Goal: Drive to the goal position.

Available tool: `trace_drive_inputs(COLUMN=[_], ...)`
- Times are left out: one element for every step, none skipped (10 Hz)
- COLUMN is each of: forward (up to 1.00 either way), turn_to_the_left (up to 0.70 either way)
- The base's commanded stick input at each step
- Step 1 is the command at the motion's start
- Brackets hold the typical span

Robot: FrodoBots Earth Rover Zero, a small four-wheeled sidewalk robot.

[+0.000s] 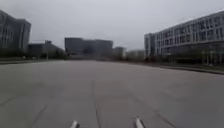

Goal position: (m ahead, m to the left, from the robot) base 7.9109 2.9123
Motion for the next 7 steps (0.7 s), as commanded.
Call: trace_drive_inputs(forward=[1.00, 1.00, 1.00, 1.00, 1.00, 1.00, 1.00], turn_to_the_left=[0.02, 0.02, 0.02, 0.02, 0.02, 0.02, 0.02])
